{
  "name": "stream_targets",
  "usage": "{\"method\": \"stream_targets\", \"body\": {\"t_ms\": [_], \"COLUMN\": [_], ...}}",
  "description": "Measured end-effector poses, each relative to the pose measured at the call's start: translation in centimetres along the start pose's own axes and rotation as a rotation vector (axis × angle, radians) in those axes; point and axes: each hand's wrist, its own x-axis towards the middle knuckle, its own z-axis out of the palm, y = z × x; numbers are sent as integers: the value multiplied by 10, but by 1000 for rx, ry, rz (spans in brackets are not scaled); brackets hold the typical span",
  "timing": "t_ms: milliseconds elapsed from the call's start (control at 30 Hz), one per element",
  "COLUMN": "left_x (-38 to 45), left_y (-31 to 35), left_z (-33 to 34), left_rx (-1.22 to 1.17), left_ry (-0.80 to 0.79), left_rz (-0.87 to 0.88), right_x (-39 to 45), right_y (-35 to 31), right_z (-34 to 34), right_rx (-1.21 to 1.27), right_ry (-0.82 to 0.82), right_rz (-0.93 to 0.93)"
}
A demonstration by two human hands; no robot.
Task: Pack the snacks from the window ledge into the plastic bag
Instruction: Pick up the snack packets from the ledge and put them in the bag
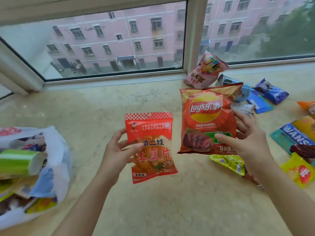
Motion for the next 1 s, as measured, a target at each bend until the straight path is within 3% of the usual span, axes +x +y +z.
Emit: {"method": "stream_targets", "body": {"t_ms": [333,633,800,1000], "left_x": [-49,-65,-55,-53], "left_y": [-17,-21,-43,-50], "left_z": [-175,-338,-381,-396], "left_rx": [-62,-113,-15,-107], "left_ry": [277,654,623,619], "left_rz": [38,156,-31,-179], "right_x": [-50,-86,-103,-125], "right_y": [-46,-101,-110,-92], "right_z": [161,305,366,404], "right_rx": [101,93,112,67], "right_ry": [-248,-481,-546,-599], "right_rz": [-4,-52,-54,-26]}}
